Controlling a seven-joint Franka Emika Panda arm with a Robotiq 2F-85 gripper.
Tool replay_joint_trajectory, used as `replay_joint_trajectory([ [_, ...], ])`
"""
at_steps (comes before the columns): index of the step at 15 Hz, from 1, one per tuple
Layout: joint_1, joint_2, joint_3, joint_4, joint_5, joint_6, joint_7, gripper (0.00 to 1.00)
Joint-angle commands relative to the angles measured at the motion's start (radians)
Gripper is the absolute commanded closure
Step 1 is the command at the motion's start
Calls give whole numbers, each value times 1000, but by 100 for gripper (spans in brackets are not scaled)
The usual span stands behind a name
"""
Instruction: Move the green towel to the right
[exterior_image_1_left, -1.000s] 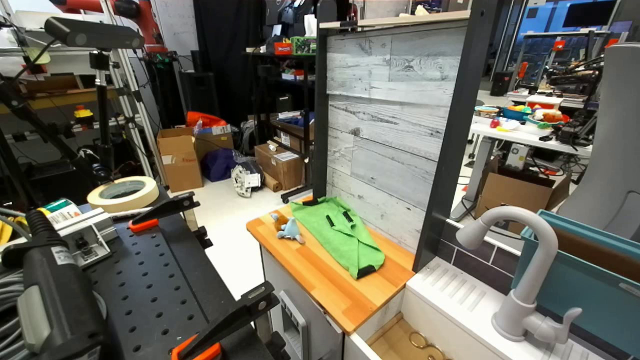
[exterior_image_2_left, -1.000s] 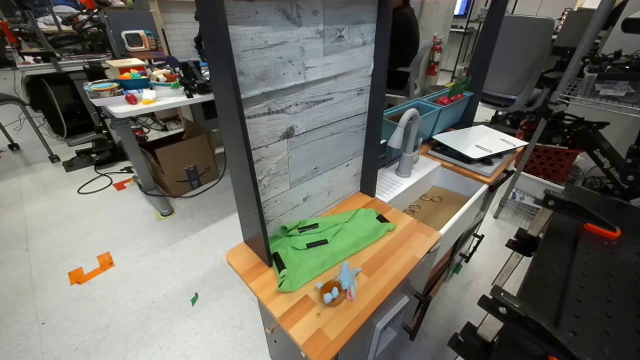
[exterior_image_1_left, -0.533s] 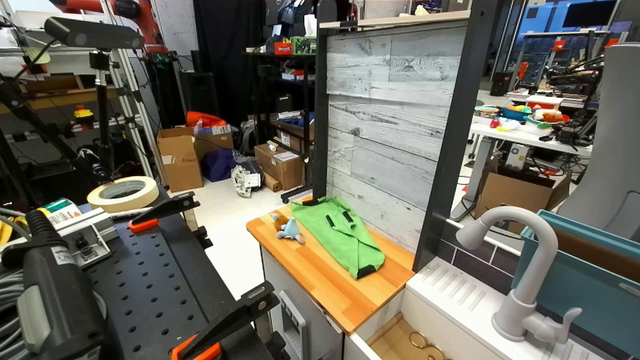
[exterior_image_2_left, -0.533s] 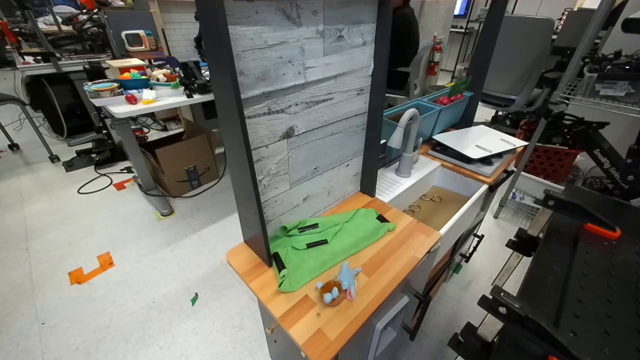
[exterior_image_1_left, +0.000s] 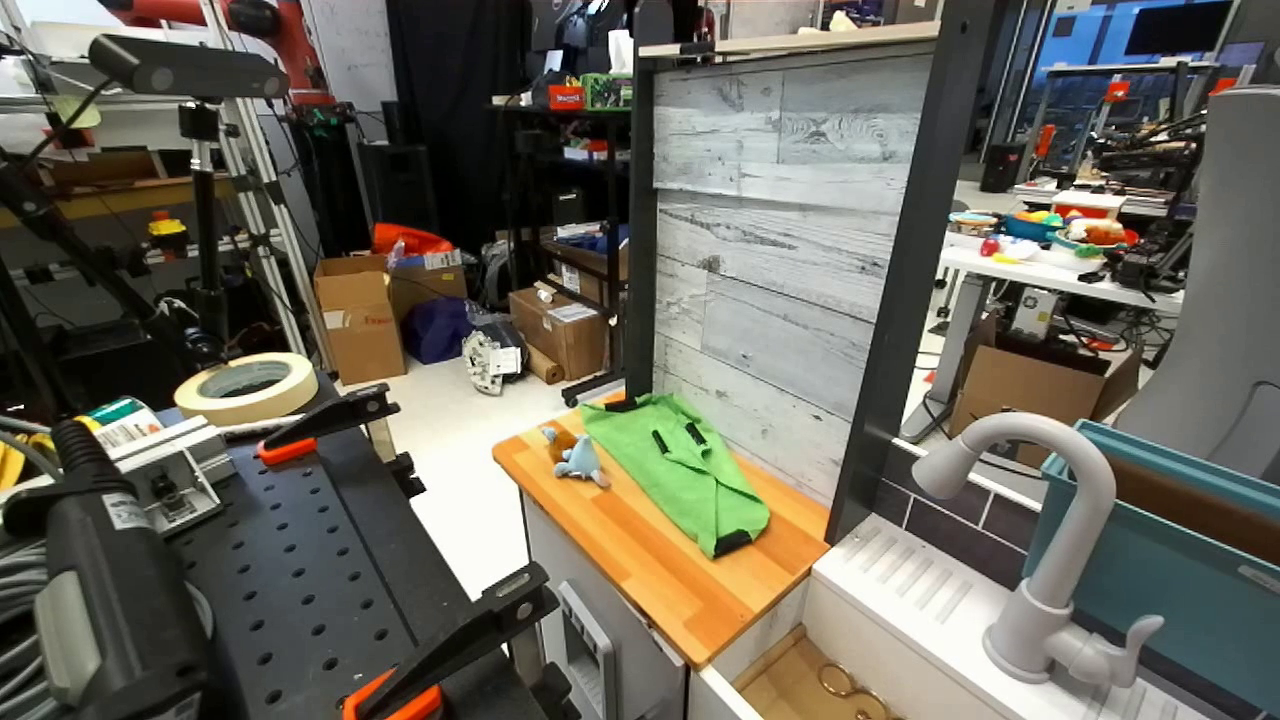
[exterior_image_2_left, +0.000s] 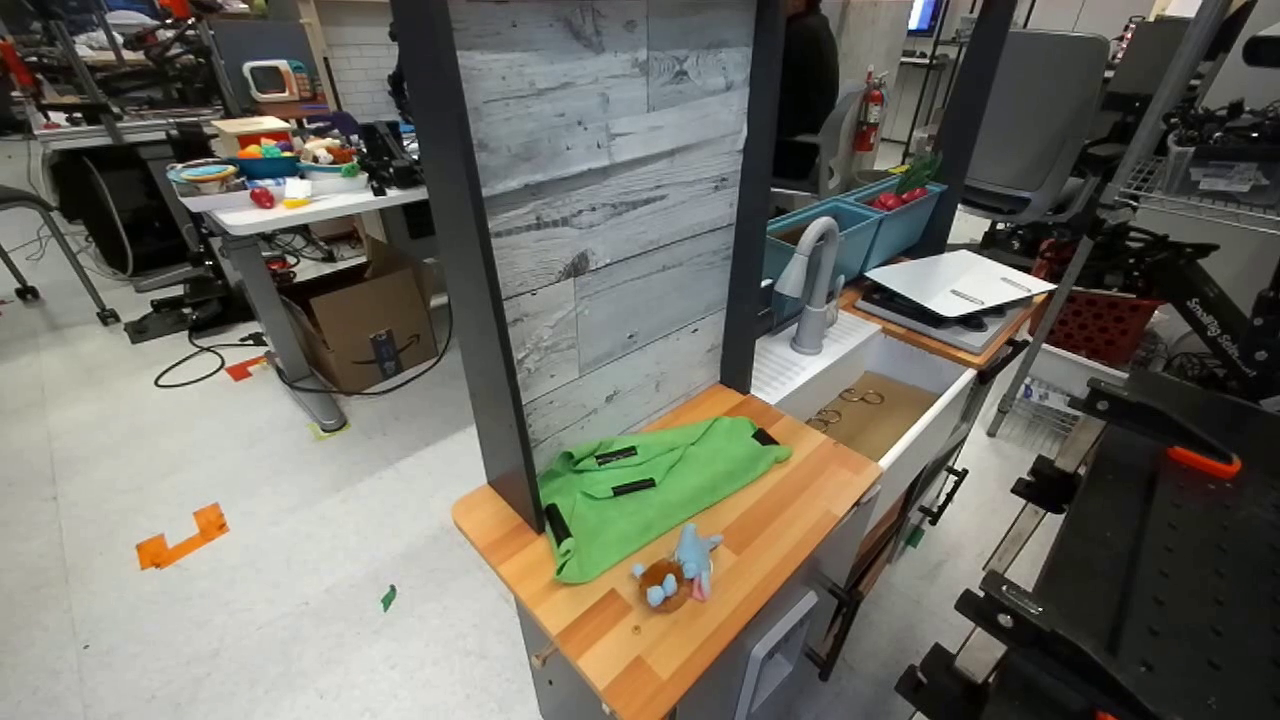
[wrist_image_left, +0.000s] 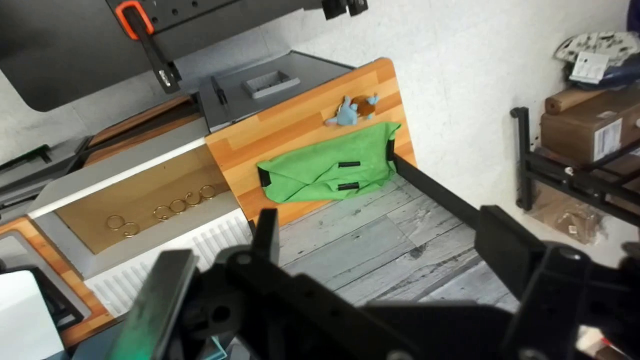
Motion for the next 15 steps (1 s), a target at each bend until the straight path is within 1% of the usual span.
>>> replay_joint_trajectory([
  [1,-3,232,76,14,26,244,78,0],
  [4,2,438,128,52,-3,414,169,0],
  [6,-1,573,158,83,-49,504,247,0],
  [8,2,710,166,127,-128,571,336,0],
  [10,25,848,141,197,-220,598,414,0],
  [12,65,985,97,288,-292,601,484,0],
  [14,110,1120,50,394,-322,584,525,0],
  [15,128,1188,33,454,-317,568,531,0],
])
